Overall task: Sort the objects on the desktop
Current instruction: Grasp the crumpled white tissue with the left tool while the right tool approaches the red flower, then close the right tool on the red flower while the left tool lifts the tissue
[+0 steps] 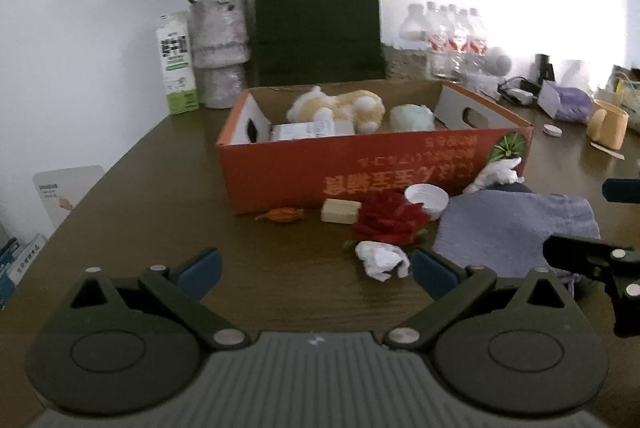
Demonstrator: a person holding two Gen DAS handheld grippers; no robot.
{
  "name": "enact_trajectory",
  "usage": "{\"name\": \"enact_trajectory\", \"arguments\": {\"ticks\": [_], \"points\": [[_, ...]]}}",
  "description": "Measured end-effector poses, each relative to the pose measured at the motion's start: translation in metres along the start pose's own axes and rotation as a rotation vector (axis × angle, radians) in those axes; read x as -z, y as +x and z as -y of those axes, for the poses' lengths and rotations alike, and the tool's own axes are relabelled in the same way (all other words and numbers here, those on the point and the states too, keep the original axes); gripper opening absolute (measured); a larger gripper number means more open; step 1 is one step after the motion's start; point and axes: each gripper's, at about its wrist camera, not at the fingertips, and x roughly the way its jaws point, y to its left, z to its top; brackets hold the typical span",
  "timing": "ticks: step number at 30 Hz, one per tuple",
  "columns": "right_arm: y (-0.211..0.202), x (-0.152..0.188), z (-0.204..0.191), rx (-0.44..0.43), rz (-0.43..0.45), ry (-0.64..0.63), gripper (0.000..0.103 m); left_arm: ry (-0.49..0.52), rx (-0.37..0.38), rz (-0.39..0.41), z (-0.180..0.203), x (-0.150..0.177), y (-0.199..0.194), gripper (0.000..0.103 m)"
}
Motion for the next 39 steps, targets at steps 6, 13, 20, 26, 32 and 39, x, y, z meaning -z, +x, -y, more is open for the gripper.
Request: {"name": "enact_trajectory", "arguments": {"ticks": [6,13,20,26,32,39], "points": [[0.006,0.001,0.009,0.002,-0.003,0.015,0.102,0.029,0.015,-0.042,0.015,-0.005,0.026,0.088],[0.012,-0.001,0.015,-0.001,-0.004,0.027,0.102,0.037,0.069,-0.101,0.022,-0.004,0.044,0.046],[0.02,-0.007,0.007,-0.011,-0.011,0.009,0.102,0.026,0.114,-0.094,0.017,-0.003,0.041,0.02],[0.028,-0.016,-0.008,-0.018,-0.02,-0.015,0.102,0.011,0.114,-0.055,0.002,-0.006,0.028,0.02],[0.045,-0.031,-0.033,-0.039,-0.039,-0.044,0.101,-0.047,0.053,0.0,-0.029,-0.009,0.017,0.02],[0.08,-0.045,-0.062,-0.061,-0.086,-0.025,0.095,-0.114,-0.007,0.057,-0.065,-0.012,0.013,0.02]]}}
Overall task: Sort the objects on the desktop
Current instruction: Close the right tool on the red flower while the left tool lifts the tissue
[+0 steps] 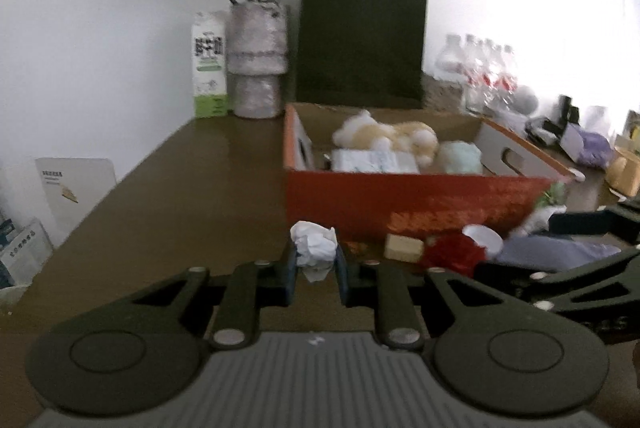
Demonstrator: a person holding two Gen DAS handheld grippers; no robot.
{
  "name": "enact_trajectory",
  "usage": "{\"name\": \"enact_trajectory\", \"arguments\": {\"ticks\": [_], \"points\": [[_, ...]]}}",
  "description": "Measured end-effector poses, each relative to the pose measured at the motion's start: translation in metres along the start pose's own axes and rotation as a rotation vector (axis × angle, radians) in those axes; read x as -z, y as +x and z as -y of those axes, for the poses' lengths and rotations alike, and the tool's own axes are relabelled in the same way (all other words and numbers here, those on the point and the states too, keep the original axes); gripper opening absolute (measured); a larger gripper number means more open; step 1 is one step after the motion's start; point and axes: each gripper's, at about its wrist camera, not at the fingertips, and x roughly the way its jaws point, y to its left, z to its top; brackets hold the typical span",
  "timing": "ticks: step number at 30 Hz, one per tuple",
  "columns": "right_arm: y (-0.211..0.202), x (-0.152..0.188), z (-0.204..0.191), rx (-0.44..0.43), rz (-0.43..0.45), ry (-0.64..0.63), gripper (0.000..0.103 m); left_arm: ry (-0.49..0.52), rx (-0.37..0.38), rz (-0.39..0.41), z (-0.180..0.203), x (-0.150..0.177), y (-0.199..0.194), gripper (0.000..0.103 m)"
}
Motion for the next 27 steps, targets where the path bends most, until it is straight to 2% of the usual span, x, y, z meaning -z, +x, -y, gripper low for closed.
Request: {"name": "enact_trajectory", "arguments": {"ticks": [3,6,11,13,15,18,20,27], "points": [[0.014,-0.003,-0.007,0.003,-0.019,0.015,0.093,0.005,-0.012,0.037,-0.007,-0.001,-0.003,0.02],[0.027,-0.005,-0.013,0.006,-0.045,0.013,0.086,0.008,-0.021,0.057,-0.012,-0.003,-0.003,0.02],[0.045,-0.003,-0.018,0.009,-0.086,0.01,0.075,0.001,-0.014,0.048,-0.017,-0.001,0.001,0.02],[0.048,-0.003,-0.019,0.012,-0.092,0.008,0.073,0.001,-0.011,0.044,-0.018,-0.001,0.002,0.02],[0.049,-0.002,-0.021,0.024,-0.09,-0.004,0.066,-0.002,-0.004,0.044,-0.019,0.0,0.002,0.02],[0.049,-0.003,-0.02,0.014,-0.09,-0.005,0.047,-0.004,0.0,0.044,-0.02,0.0,0.002,0.02],[0.047,-0.003,-0.021,0.015,-0.083,-0.012,0.042,-0.002,-0.001,0.046,-0.019,0.0,0.001,0.02],[0.035,-0.007,-0.02,0.001,-0.044,-0.002,0.035,-0.003,-0.001,0.062,-0.015,-0.002,-0.003,0.02]]}}
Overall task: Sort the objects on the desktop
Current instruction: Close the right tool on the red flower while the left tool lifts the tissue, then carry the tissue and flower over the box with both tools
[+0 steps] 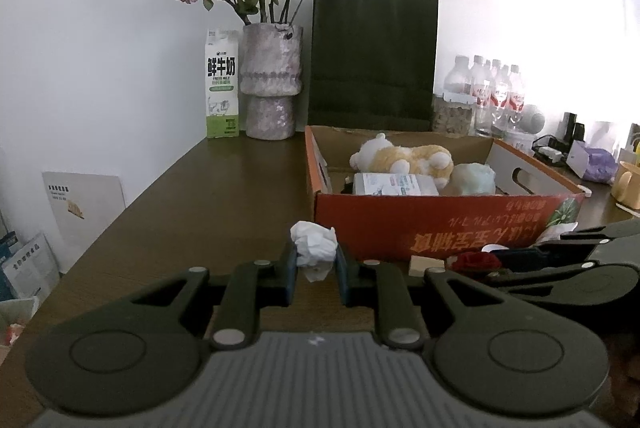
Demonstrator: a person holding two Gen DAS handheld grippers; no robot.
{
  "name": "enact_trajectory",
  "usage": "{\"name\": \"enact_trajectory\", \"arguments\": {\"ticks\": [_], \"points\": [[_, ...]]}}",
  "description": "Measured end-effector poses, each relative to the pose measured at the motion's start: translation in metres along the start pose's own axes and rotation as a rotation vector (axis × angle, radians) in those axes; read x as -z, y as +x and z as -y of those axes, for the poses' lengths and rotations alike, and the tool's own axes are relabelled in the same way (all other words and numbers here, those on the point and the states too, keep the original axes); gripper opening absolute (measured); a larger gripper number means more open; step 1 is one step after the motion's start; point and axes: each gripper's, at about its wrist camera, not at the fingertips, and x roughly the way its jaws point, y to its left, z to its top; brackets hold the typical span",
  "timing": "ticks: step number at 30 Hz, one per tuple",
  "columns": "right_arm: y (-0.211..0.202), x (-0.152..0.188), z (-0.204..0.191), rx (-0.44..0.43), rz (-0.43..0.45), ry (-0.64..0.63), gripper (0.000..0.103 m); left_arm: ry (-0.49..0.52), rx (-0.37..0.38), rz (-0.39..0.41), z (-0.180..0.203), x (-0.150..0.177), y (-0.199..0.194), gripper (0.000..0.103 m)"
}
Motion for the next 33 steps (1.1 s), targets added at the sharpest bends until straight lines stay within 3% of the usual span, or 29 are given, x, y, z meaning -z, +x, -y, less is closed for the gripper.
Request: {"name": "enact_trajectory", "arguments": {"ticks": [20,33], "points": [[-0.065,-0.044,0.06,0.04,0.227,0.026,0.035,0.04,0.069,0.12,0.068,-0.061,0.0,0.02],[-0.043,-0.073,0.113,0.037,0.226,0.027,0.035,0.045,0.067,0.105,0.1,-0.091,0.044,0.02]]}}
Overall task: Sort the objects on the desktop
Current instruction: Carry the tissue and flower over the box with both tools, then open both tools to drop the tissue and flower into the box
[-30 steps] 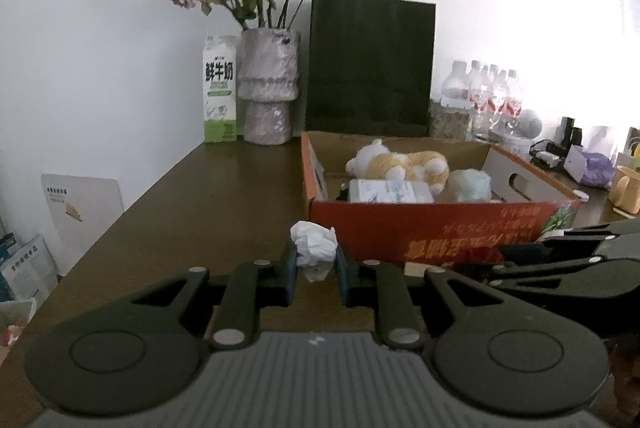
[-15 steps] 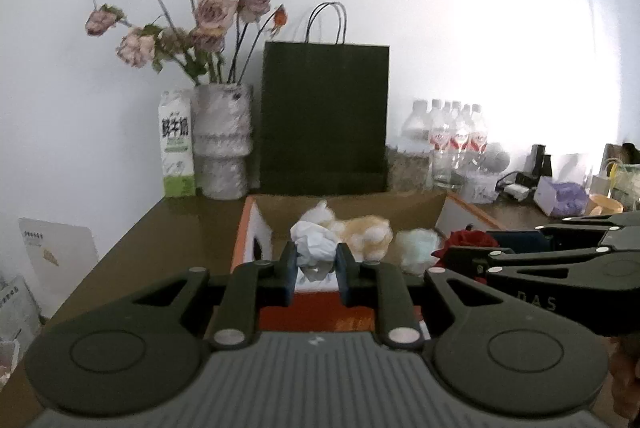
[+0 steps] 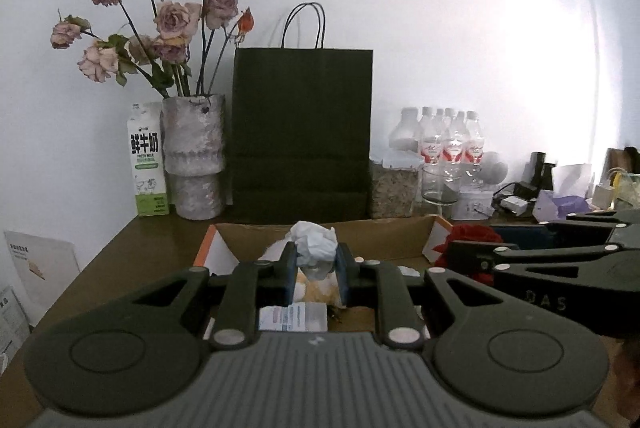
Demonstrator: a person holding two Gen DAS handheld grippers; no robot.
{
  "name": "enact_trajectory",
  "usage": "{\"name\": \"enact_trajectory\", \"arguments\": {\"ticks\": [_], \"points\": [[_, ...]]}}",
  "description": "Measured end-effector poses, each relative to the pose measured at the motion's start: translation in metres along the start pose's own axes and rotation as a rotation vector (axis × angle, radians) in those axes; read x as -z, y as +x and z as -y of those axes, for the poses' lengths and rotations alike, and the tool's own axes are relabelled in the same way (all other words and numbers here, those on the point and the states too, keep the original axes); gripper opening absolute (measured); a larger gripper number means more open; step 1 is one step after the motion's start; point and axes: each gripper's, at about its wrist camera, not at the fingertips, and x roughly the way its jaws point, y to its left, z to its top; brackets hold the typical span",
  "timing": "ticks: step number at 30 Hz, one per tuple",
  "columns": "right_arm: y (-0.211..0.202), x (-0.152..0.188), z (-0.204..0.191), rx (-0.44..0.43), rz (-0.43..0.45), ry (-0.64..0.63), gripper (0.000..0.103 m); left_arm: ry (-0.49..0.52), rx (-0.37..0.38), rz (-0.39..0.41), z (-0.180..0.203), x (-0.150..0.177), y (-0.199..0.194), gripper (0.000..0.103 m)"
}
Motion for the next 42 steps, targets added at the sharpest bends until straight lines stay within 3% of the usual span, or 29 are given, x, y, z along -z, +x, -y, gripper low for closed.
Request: {"name": "enact_trajectory", "arguments": {"ticks": [10,16,25,30,33,35,37,39,42], "points": [[0.054,0.012,0.029,0.01,-0.087,0.038,0.035,-0.023,0.06,-0.119,0.011,0.013,0.06,0.02],[0.068,0.027,0.036,0.038,-0.127,0.028,0.035,0.033,0.11,-0.172,0.026,0.035,0.083,0.02],[0.084,0.043,0.037,0.023,-0.187,0.029,0.037,0.062,0.083,-0.19,0.027,0.048,0.091,0.023],[0.08,0.043,0.037,0.029,-0.182,0.032,0.043,0.08,0.068,-0.172,0.029,0.049,0.088,0.045],[0.076,0.042,0.04,0.048,-0.174,0.039,0.055,0.093,0.031,-0.156,0.031,0.048,0.085,0.052],[0.072,0.041,0.045,0.053,-0.165,0.058,0.071,0.081,0.015,-0.151,0.029,0.046,0.083,0.06],[0.065,0.038,0.049,0.051,-0.147,0.067,0.079,0.07,0.012,-0.143,0.027,0.043,0.078,0.066],[0.057,0.035,0.049,0.053,-0.119,0.065,0.083,0.074,-0.027,-0.123,0.027,0.04,0.072,0.081],[0.048,0.03,0.05,0.045,-0.082,0.065,0.092,0.07,-0.045,-0.095,0.025,0.037,0.064,0.088]]}}
